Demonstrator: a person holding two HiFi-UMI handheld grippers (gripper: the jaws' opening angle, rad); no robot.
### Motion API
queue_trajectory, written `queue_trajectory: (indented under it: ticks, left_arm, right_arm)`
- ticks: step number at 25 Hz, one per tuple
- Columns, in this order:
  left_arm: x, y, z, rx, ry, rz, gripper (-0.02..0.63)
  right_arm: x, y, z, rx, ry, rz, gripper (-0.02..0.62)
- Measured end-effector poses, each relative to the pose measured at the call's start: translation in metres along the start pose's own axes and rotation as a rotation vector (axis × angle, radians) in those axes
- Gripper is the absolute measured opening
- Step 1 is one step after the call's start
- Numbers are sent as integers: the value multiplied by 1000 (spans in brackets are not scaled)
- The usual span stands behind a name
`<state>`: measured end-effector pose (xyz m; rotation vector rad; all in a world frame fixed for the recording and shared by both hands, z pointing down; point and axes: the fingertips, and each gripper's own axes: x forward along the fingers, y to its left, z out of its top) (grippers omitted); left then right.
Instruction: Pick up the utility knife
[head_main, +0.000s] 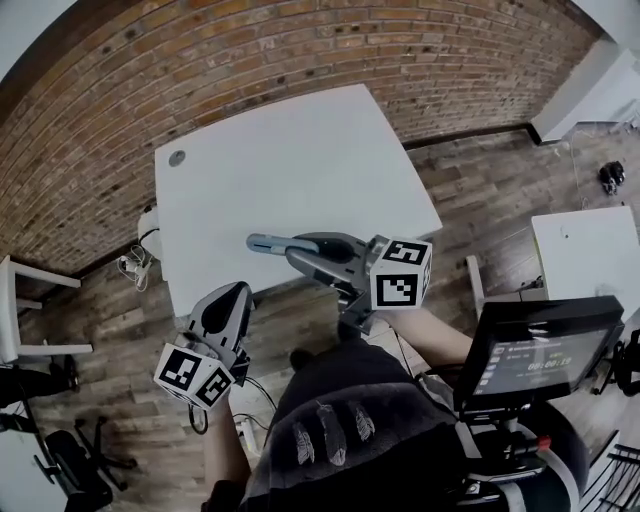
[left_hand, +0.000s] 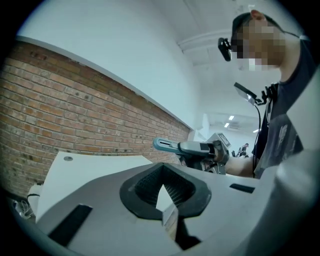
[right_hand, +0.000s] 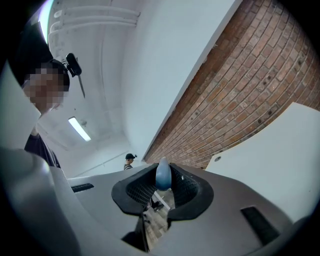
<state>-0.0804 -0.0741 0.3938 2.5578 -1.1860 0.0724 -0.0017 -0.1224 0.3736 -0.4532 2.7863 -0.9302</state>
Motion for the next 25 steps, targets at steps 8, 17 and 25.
queue_trajectory:
  ticks: [8,17,25]
  left_arm:
    - [-52,23,-4,-37,-39,-20,-6]
    - [-74,32,-4,-40,-64,-57,-6]
    - [-89,45,-9,-58,-68,-80,-8]
  right_arm:
    - [26,38,-22,-43,-6,-57,67]
    - [33,60,-26,-72,-37,-91,67]
    - [47,65,-31,-74,-40,-125,67]
